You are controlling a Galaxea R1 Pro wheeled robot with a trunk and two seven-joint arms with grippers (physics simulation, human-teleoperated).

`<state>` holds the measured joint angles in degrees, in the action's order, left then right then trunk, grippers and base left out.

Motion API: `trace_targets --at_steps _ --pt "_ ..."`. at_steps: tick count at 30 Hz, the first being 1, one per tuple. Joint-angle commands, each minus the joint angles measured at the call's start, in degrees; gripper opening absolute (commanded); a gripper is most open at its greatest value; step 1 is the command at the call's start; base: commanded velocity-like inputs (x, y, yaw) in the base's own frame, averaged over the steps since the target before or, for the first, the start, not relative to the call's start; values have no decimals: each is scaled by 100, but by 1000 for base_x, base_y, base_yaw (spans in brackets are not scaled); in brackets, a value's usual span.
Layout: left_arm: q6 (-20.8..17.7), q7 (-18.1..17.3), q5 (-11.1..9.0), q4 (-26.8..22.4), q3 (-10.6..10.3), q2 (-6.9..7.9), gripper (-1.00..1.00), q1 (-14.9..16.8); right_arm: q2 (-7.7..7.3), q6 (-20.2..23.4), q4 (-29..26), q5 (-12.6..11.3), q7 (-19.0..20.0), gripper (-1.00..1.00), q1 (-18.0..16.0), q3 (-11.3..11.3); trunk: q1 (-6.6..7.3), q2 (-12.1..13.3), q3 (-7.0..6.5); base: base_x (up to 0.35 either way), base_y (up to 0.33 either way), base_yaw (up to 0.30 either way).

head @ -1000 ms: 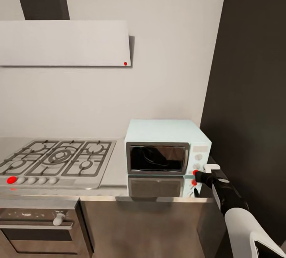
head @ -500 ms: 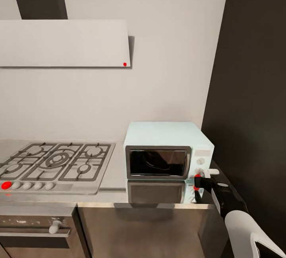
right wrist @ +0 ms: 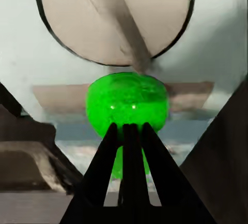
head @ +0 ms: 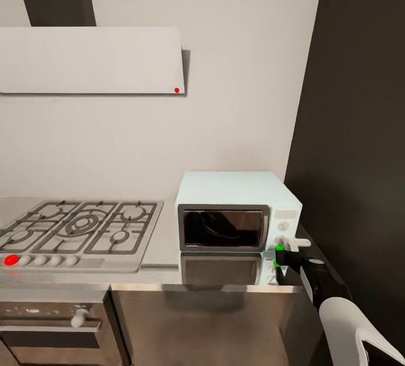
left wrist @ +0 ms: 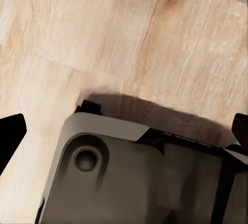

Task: In the kitchen, take the popcorn bag from the countertop, put it into the microwave, and heat it until the popcorn is cooked so the cooked popcorn ends up inside the bag.

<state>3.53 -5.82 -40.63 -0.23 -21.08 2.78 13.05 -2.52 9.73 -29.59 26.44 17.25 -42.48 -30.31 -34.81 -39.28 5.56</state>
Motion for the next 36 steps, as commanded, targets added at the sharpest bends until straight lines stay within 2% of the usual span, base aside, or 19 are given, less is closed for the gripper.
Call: trace_targets --at_steps 1,4,10,11,13,14,15,17,19,21,23,25,26,27,29,31,33,34,36 --pt "17 -22 -63 6 -46 -52 100 4 6 20 -14 60 56 -100 -6 -45 2 -9 10 -339 0 0" --pt "38 -16 -65 6 -50 -132 100 4 6 27 -25 68 66 -100 -6 -46 2 -9 10 -344 0 0" --pt "38 -16 -64 6 -55 -166 100 4 14 37 -182 86 115 -100 -6 -33 2 -9 10 -345 0 0" --pt "35 -16 -62 6 -55 -170 100 4 32 101 -431 93 127 -100 -6 -30 2 -9 10 -346 0 0" --pt "34 -16 -53 6 -55 -172 100 4 95 658 -1386 105 158 -100 86 -25 2 -9 10 -346 0 0" --pt "33 -16 -30 6 -55 -173 100 4 209 1734 -2907 70 397 -100 634 -20 2 -9 10 -346 0 0" --pt "33 -16 -30 6 -55 -173 100 4 295 2073 -3663 84 626 -100 1001 -19 2 -9 10 -346 0 0" --pt "33 -16 -32 6 -55 -173 100 4 385 2265 -4254 95 856 -100 1326 -19 2 -9 10 -346 0 0" --pt "33 -16 -39 6 -55 -173 100 4 416 2314 -4321 83 923 -100 1432 -22 2 -9 10 -345 0 0" --pt "35 -16 -46 6 -55 -173 100 4 418 2296 -4077 76 938 -100 1502 -32 2 -9 10 -346 0 0" --pt "36 -16 -56 6 -55 -173 100 4 424 2058 -2848 167 874 -100 1910 -19 2 -9 10 -346 0 0" --pt "36 -16 -63 6 -55 -173 100 4 415 1015 -1353 540 714 -100 2134 -22 2 -9 10 -346 0 0" --pt "34 -16 -66 6 -55 -173 100 4 390 263 -499 724 490 -100 2183 -38 2 -9 10 -346 0 0" --pt "34 -16 -66 6 -55 -173 100 4 368 -145 34 783 294 -100 2200 -46 2 -9 10 -346 0 0" --pt "33 -16 -67 6 -55 -173 100 4 337 -552 1030 829 -37 -100 2213 -52 2 -9 10 -346 0 0" --pt "33 -16 -70 13 -55 -169 100 4 294 -989 2132 841 -186 -100 2217 -54 2 -9 10 -344 0 0" --pt "28 -16 -75 14 -56 -161 100 4 142 -1327 2811 830 -259 -100 2217 -54 2 -9 10 -252 0 0" --pt "26 -16 -71 14 -60 -158 100 4 85 -1438 2970 815 -311 -100 2236 -57 2 -9 10 -103 0 0" --pt "25 -16 -68 15 -63 -151 100 4 36 -1547 3100 677 -386 -100 2556 -67 2 -9 10 -37 0 0"
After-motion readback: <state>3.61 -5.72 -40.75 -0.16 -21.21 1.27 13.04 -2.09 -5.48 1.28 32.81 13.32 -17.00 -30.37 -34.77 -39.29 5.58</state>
